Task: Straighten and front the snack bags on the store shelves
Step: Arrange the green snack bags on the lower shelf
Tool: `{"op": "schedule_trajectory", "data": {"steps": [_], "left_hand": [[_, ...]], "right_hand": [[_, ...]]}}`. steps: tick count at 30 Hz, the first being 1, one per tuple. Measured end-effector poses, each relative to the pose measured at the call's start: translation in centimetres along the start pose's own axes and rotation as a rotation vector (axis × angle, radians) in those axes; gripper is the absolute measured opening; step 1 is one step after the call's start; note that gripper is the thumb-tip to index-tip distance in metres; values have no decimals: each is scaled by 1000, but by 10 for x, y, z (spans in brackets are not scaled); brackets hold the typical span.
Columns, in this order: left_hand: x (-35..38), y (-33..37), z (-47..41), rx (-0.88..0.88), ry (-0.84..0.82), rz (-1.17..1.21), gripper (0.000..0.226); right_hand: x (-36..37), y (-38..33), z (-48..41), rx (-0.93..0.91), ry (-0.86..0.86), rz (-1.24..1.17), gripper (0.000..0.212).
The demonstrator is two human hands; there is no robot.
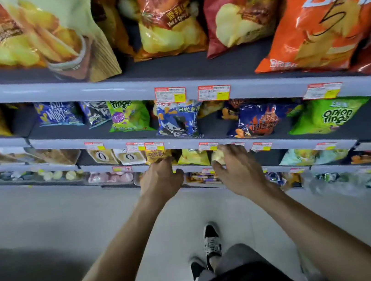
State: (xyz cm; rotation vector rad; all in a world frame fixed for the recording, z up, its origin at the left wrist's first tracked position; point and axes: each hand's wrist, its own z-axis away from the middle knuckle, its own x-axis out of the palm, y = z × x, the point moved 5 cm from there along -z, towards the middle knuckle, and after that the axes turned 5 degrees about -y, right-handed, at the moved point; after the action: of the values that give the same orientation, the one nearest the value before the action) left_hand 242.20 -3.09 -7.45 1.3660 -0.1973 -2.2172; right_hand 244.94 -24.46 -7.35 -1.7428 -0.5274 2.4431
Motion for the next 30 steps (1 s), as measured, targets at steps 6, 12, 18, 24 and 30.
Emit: {"op": "schedule_trajectory", "data": {"steps": [6, 12, 18, 24, 30], "left_hand": [[-22, -52, -20, -146, 27, 62, 55], [-64, -108, -62, -269, 144, 185, 62], [-101, -122, -129, -179, 235, 229, 77], [-115, -121, -185, -117, 161, 527, 109], [-113, -137, -217, -15, 131, 688, 126]], "right_hand": [[16, -39, -43, -40, 2, -99, 63], [20, -58, -79, 25, 33, -234, 89], [26, -67, -109, 122, 36, -344, 104], [31, -61, -137, 244, 178, -858, 66], [31, -52, -154, 335, 147, -944, 102]]}}
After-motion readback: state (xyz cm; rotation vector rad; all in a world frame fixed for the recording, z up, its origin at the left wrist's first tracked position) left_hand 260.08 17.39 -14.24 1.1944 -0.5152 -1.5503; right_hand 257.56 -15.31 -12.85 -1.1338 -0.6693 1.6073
